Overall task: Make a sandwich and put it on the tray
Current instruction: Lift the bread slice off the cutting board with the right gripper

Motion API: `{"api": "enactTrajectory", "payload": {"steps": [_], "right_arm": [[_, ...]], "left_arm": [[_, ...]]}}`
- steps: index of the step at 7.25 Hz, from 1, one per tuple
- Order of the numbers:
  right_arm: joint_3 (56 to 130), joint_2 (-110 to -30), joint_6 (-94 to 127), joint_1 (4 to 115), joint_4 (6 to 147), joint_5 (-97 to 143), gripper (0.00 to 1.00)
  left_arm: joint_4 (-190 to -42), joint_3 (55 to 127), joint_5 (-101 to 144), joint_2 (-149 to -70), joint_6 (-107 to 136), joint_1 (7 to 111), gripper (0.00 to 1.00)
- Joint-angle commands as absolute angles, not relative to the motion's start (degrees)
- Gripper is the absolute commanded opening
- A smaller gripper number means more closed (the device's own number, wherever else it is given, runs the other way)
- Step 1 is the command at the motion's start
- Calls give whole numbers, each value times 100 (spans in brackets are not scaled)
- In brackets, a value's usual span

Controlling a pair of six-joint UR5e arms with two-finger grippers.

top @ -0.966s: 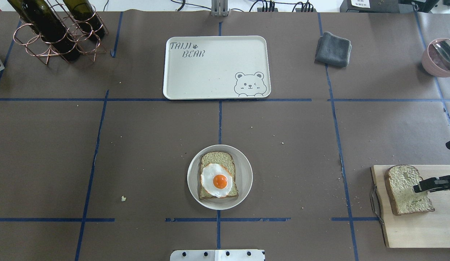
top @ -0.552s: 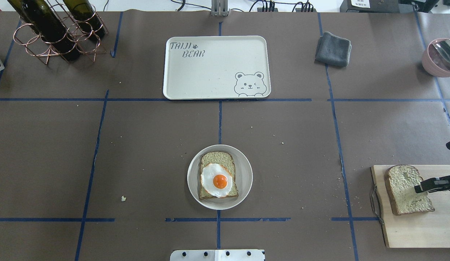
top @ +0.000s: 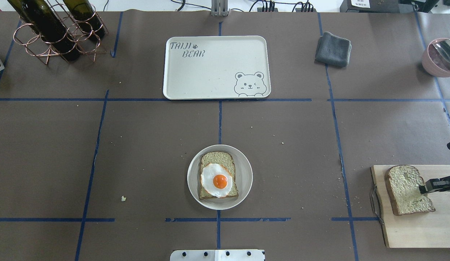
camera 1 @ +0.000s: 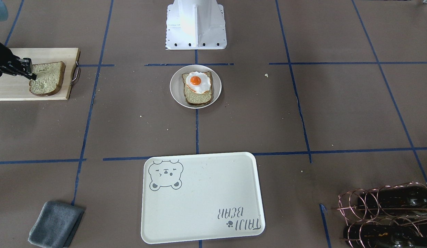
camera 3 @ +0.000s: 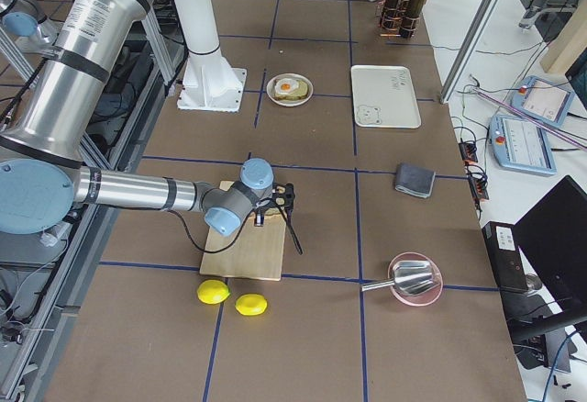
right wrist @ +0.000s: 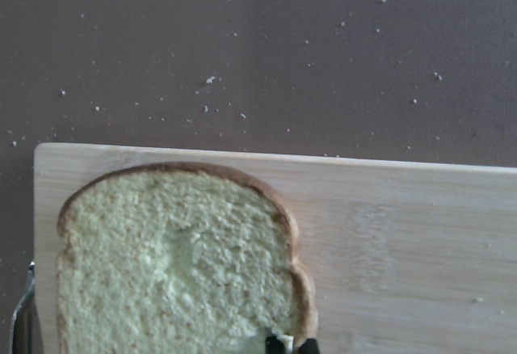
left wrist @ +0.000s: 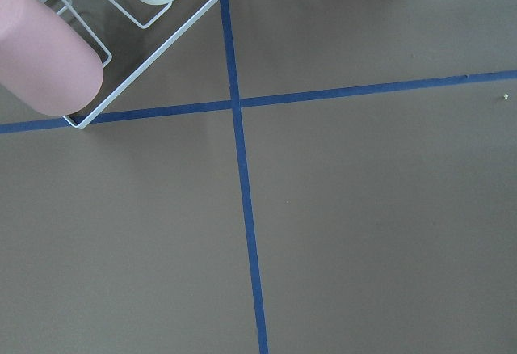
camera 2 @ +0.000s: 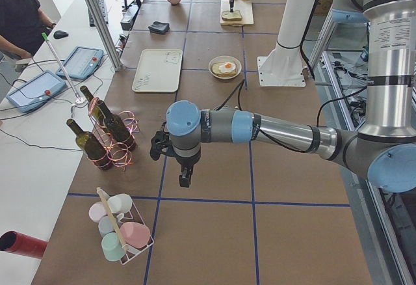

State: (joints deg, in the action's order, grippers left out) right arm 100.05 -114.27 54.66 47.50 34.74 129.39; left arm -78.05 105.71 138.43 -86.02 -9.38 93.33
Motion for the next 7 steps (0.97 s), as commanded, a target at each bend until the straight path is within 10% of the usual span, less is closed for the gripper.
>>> {"api": "enactTrajectory", "payload": {"steps": [1,7], "right_arm": [[10046,-11435,5467,4772,3463,12972,0],[10459,-11470,5677,5473,2902,14005,0]], "left_arm": [[-7796,10608,13843,-8604,-940,9343,100],[-7805,10617,13834,-8613,-967,9360,100]]}}
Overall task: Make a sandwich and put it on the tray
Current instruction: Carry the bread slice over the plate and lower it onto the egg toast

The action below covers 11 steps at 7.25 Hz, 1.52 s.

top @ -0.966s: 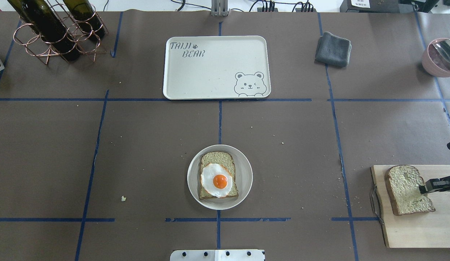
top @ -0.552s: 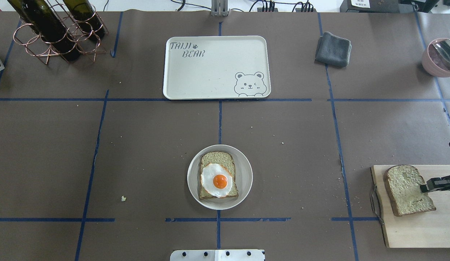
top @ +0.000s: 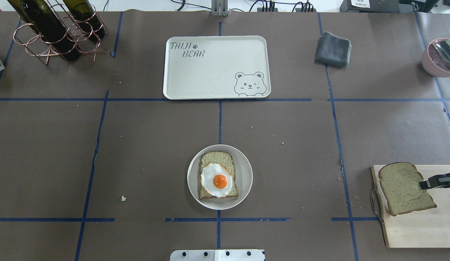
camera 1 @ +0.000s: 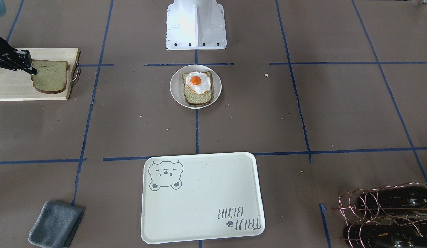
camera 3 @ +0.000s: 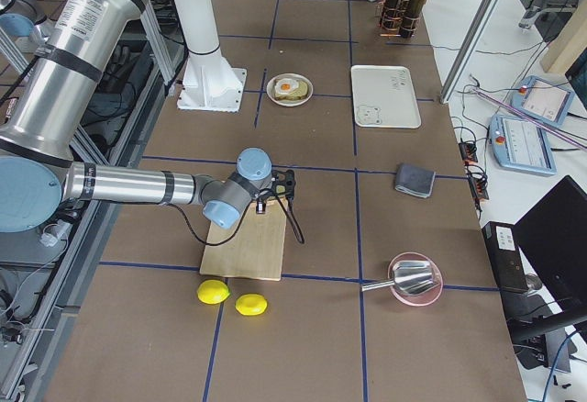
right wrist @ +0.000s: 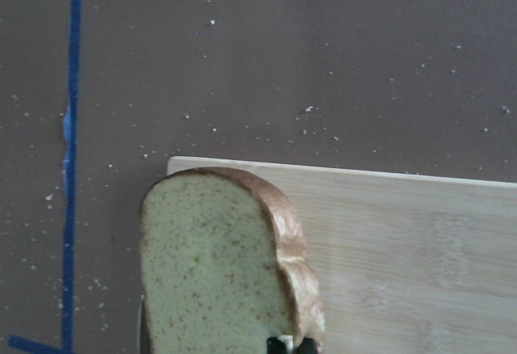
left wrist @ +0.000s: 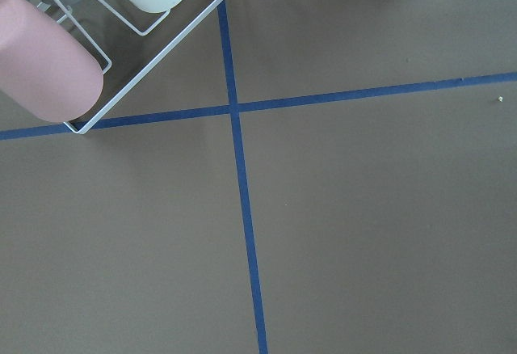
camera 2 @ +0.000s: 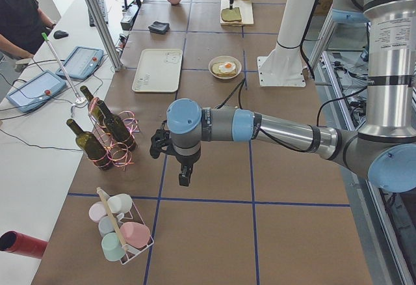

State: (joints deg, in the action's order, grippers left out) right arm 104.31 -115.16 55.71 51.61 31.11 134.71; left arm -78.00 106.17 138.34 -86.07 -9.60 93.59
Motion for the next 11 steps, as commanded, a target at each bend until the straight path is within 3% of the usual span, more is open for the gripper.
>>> {"api": "enactTrajectory", "payload": {"steps": [1,3,5,7,9,11], "right_arm": [[10485,-11209,5930,5484,2848,14105,0],[10494,-9703,7996,5267,2856,14194,0],[10372,-8426,9197,4225,2952,13637,0],[10179,-7737,9571,2994,2962,12231,0],[9749,-6964,9554,2691,3522,12120,0],[9467,-6716,9510,2619,3533,11989,0]], "left_arm": [[-7796,10617,13834,-8613,-967,9360,100],[-7805,10617,13834,-8613,-975,9360,100],[-7805,10617,13834,-8622,-976,9360,100],[-7900,10582,13834,-8613,-967,9352,100],[-7989,10538,13834,-8613,-949,9360,100],[-7989,10556,13834,-8613,-949,9352,100]]}}
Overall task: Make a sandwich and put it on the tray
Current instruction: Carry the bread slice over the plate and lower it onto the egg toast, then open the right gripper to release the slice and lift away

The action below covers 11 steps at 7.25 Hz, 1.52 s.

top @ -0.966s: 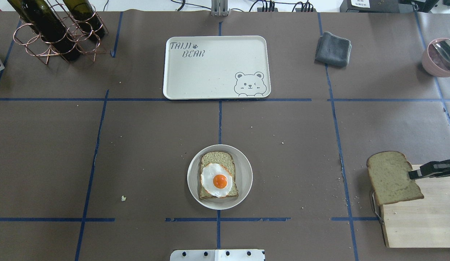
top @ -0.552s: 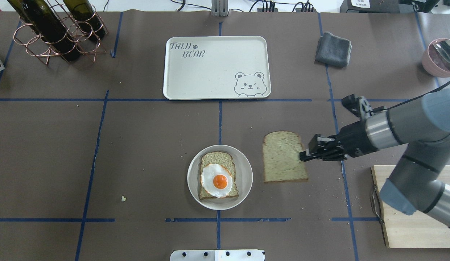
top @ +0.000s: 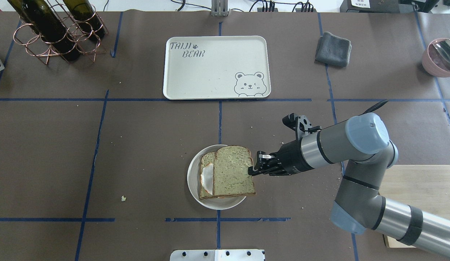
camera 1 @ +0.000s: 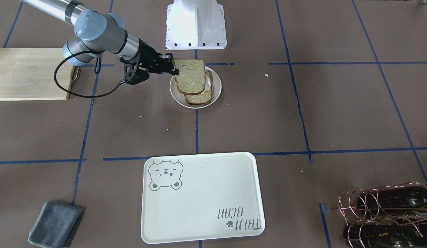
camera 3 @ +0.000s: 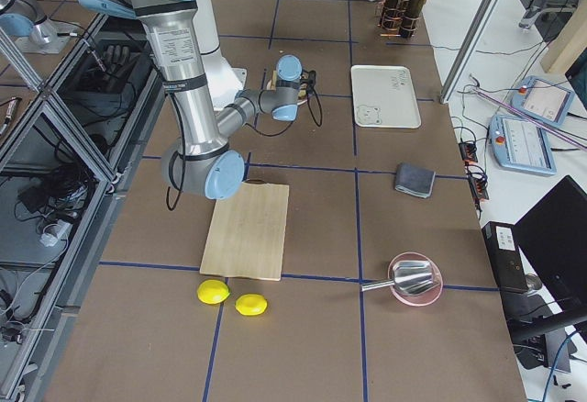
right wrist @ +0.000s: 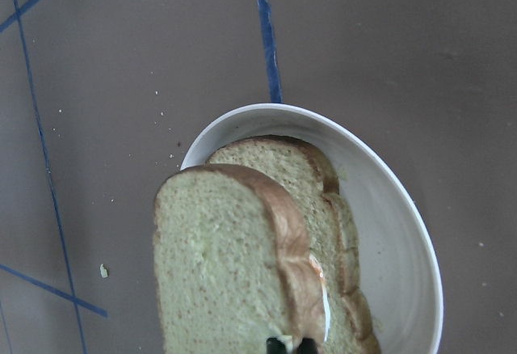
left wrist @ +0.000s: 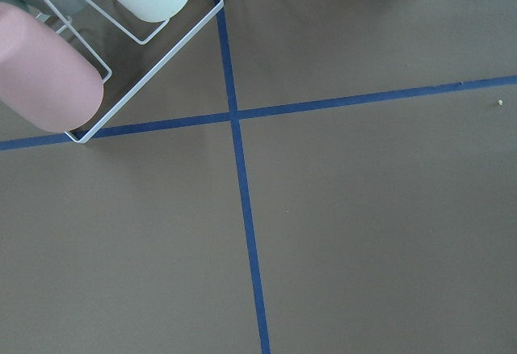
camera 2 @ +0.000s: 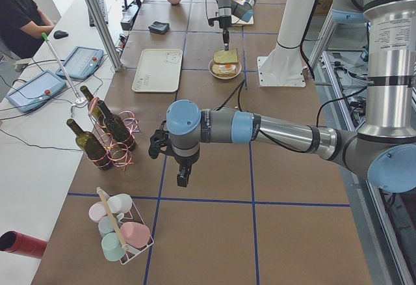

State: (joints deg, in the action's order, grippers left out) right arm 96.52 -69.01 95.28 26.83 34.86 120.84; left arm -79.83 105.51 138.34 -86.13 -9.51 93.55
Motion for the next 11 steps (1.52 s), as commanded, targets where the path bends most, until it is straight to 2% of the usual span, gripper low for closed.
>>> {"api": "enactTrajectory", "payload": {"steps": [1,8,9,11], "right_arm": [[9405,-6715,9492,2567,3533,11962,0],[9281,-6627,9475,2470,3533,11786,0],[9290,-6644,9475,2478,3533,11795,3],[9290,-6644,9492,2479,3533,11777,21]], "left_arm": [[-7989,10564,13834,-8613,-949,9360,100],[-7989,10547,13834,-8613,-958,9360,100],[-7989,10564,13834,-8613,-949,9360,100],[-7989,10573,13834,-8613,-949,9360,100]]}}
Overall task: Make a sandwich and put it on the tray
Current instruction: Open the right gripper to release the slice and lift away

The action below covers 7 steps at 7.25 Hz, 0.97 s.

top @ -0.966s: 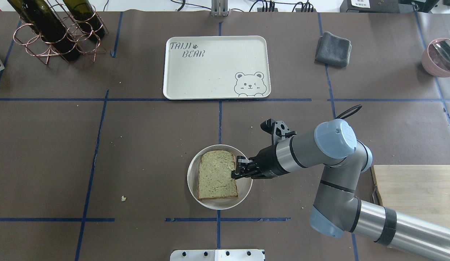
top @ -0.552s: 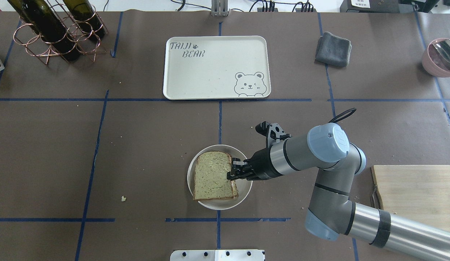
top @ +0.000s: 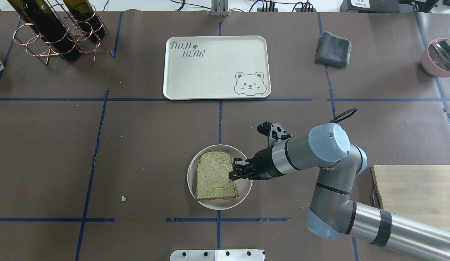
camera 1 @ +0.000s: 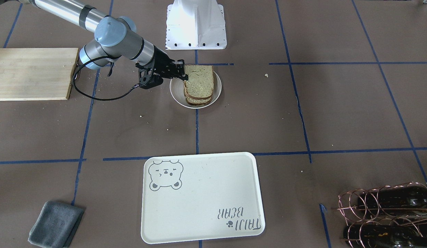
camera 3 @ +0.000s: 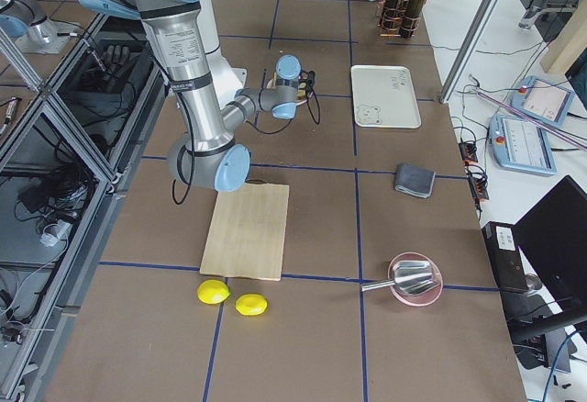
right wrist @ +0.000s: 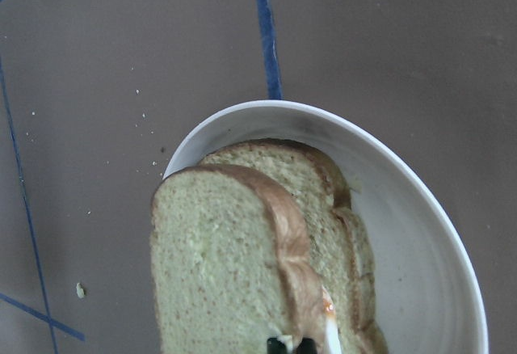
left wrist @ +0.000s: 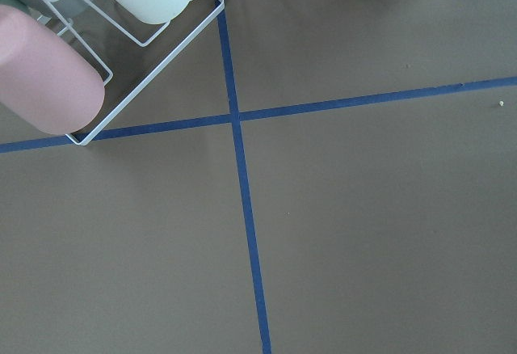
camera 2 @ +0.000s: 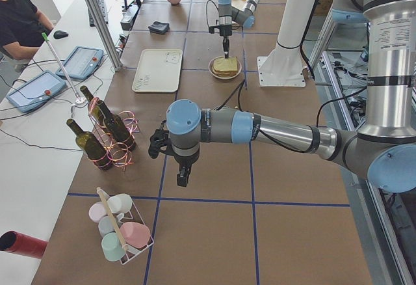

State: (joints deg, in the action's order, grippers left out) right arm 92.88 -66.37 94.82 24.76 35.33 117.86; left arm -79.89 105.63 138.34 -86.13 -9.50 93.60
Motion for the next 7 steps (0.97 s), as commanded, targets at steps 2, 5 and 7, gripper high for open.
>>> {"api": "enactTrajectory", "payload": {"steps": [2,5,7], "right_arm": [[9299,-6653,9518,2461,3533,11769,78],[9377,-6653,9527,2513,3533,11803,88],[10068,-7316,9562,2767,3533,11821,100]], "left_arm": [[-7989,10573,13843,-8613,-940,9360,100],[-8581,10538,14523,-8605,-958,9247,100],[-9008,10582,15053,-8490,-914,8976,100]]}}
